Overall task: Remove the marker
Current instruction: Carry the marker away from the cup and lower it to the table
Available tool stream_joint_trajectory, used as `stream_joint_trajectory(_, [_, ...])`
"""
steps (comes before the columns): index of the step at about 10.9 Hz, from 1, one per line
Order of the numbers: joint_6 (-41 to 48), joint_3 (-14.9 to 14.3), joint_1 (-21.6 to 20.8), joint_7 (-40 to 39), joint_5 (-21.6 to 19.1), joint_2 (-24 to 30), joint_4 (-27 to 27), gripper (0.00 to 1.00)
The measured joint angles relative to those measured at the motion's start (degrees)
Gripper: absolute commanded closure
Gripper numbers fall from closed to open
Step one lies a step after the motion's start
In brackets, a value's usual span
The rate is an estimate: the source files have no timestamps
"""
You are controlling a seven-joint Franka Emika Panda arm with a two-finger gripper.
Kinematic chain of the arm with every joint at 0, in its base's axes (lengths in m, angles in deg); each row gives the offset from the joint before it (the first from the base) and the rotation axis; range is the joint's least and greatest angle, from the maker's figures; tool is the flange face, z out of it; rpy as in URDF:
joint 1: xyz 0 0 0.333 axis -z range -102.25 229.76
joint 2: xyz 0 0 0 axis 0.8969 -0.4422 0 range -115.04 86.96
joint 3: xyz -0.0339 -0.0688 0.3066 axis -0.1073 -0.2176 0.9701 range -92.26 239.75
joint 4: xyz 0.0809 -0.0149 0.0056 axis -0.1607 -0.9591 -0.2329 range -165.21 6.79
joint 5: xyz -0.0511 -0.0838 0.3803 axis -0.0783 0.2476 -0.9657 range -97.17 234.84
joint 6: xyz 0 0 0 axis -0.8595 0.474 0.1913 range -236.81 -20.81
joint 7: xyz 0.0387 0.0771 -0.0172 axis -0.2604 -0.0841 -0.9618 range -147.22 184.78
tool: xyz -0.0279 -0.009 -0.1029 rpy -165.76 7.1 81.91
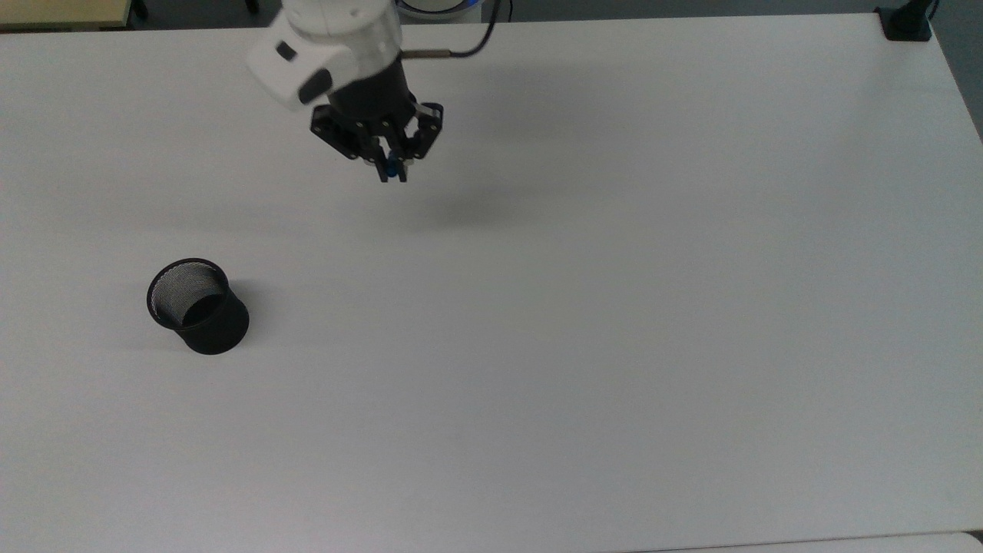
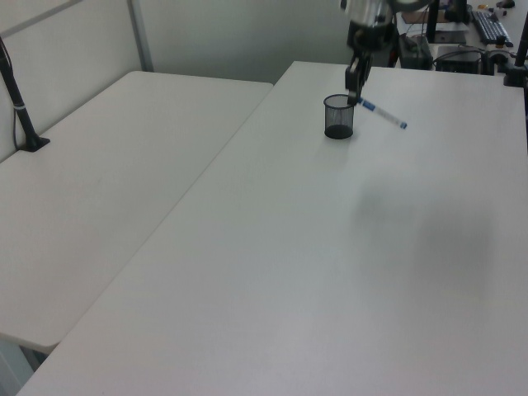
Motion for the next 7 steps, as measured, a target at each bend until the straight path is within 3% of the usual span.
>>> stream_joint_trajectory(4, [-2.0,0.0,-3.6,3.3,0.1,-10.1,-1.2,1.0])
stream_joint_trajectory(7, [-4.8,0.0,-5.0,4.7,2.4,-12.4,-1.9,0.96])
